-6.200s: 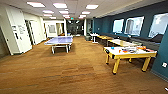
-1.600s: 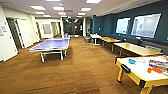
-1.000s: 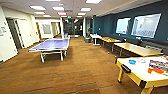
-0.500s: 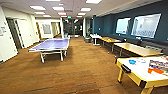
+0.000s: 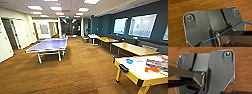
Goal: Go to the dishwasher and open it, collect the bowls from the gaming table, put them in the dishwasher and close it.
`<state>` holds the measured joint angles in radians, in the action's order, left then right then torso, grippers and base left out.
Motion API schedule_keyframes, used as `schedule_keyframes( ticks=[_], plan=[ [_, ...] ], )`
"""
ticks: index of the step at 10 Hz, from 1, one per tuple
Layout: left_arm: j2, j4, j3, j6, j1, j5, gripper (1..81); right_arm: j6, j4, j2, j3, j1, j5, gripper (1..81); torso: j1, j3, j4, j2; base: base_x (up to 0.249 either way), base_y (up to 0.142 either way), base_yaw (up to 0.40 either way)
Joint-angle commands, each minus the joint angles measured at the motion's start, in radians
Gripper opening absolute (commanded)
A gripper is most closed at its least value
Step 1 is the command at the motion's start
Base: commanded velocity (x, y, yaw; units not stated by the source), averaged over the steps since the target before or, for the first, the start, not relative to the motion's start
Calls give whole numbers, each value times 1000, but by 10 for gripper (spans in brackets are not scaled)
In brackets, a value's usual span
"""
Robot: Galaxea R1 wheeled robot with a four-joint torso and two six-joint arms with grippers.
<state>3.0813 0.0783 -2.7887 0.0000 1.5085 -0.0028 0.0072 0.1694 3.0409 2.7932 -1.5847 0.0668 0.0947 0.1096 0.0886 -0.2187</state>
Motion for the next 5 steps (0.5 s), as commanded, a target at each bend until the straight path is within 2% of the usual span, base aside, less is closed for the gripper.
schedule_keyframes(
  ticks=[1,5],
  plan=[
    [2,9,0,6,-66,52,811,-3,2,0,0,41,-50,811,0,0,0,0,0,0,-392],
    [1,6,-3,6,-66,49,811,-3,4,5,3,42,-50,811,0,0,0,0,0,0,-399]
  ],
)
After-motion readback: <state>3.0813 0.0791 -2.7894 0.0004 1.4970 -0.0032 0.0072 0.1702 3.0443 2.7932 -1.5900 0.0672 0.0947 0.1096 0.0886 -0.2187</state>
